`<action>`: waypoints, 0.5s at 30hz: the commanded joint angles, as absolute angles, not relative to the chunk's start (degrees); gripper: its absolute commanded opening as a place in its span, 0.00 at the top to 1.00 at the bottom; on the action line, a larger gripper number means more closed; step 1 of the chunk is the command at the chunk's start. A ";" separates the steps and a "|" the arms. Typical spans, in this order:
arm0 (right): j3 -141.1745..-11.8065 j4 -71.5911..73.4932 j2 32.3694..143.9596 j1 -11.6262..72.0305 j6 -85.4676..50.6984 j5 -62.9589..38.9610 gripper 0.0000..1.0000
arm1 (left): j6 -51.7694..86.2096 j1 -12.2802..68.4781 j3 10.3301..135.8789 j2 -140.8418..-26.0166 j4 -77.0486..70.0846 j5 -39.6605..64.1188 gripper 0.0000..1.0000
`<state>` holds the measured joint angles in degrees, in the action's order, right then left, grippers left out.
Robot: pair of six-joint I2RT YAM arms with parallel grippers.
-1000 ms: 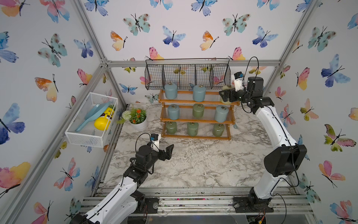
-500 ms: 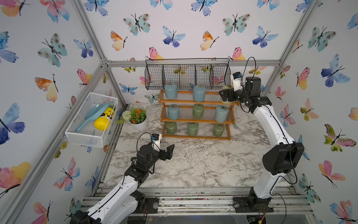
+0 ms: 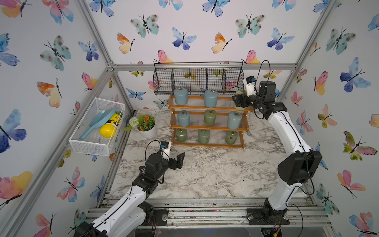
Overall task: Remove the tea canisters from the shelf
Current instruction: Pick up the tea canister from the shelf.
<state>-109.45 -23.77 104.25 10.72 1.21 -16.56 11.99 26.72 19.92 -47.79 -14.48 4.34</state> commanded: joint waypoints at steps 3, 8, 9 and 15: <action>-110.95 -23.89 100.31 10.92 1.28 -18.96 0.30 | 12.48 26.98 22.39 -48.12 -14.44 2.83 0.02; -110.56 -24.26 98.35 10.92 0.87 -20.62 0.32 | 12.57 26.97 23.23 -48.48 -13.64 2.92 0.02; -110.31 -24.18 97.86 10.90 0.67 -21.01 0.33 | 12.52 26.98 23.41 -48.50 -13.40 2.86 0.01; -106.14 -22.05 93.18 10.98 -0.11 -23.60 0.34 | 13.09 26.88 23.94 -47.89 -12.25 1.48 0.02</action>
